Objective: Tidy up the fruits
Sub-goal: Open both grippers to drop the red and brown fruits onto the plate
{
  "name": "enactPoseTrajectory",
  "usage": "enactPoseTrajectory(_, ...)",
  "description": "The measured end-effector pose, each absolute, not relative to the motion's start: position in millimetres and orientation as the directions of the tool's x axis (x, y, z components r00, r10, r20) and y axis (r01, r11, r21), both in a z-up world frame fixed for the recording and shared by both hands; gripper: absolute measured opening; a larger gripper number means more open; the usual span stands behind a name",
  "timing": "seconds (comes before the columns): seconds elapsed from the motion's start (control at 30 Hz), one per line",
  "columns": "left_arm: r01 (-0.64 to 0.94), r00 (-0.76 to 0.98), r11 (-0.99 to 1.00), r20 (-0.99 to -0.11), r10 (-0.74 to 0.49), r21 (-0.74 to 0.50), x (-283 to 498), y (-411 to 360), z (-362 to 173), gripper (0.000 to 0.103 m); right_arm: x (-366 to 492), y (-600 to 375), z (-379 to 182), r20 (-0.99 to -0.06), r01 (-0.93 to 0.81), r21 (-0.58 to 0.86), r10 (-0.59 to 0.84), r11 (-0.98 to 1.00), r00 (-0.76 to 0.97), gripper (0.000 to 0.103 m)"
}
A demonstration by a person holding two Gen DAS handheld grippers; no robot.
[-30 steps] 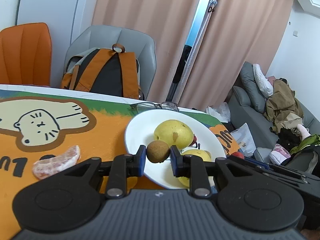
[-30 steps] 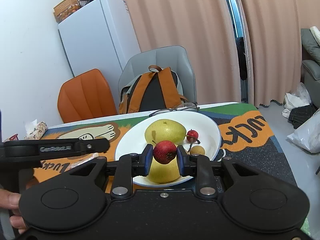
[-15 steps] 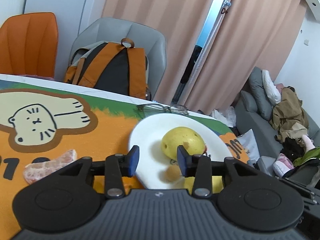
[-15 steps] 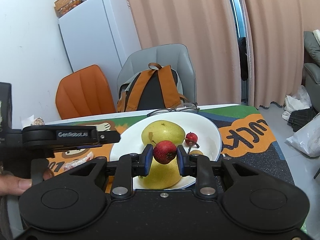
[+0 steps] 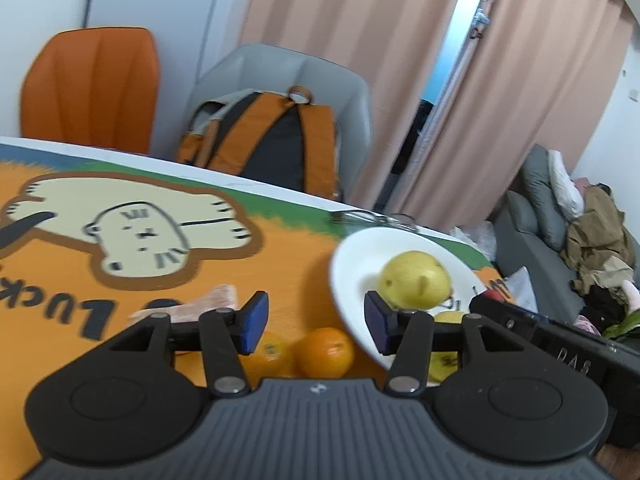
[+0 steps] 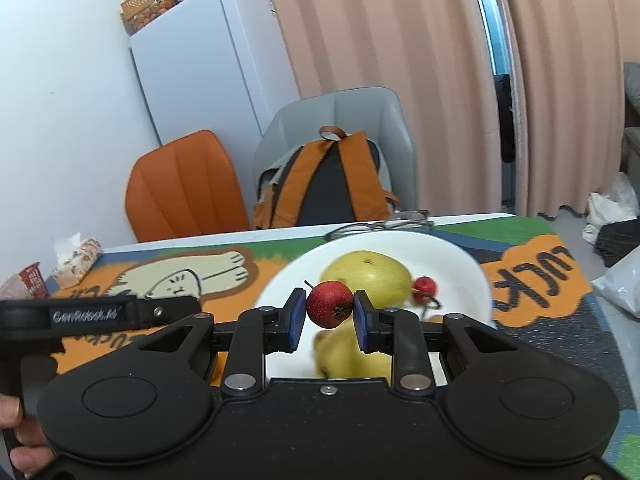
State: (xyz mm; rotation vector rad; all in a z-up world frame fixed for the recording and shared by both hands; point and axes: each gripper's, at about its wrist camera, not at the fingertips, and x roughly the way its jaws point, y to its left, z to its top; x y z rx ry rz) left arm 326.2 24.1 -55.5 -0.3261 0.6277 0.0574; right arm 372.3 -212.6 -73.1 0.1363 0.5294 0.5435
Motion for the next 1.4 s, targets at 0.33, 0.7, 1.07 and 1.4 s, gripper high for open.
enactPoseTrajectory(0.33,-0.228,0.818,0.930,-0.575,0.023,-0.288,303.6,56.2,-49.9,0.064,376.6,-192.4,-65.3,-0.434,-0.482,0.247,0.540,0.841,0.721,0.027)
enactPoseTrajectory(0.7,-0.244,0.818,0.925,-0.574,0.035,-0.292,285.4,64.3,-45.9,0.080,369.7,-196.4,-68.7,-0.438,-0.454,0.281,0.534,0.846,0.723,0.048)
enactPoseTrajectory(1.07,-0.237,0.821,0.924,-0.571,0.024,-0.301,259.9,62.2,-36.3,0.089,333.7,-205.4,-62.7,-0.445,-0.454,0.294,0.541,0.841,0.714,0.050)
enactPoseTrajectory(1.4,-0.225,0.834,0.922,-0.552,0.016,-0.313,229.1,62.6,-21.5,0.096,299.4,-210.7,-51.1,-0.434,-0.455,0.287,0.538,0.843,0.723,0.069)
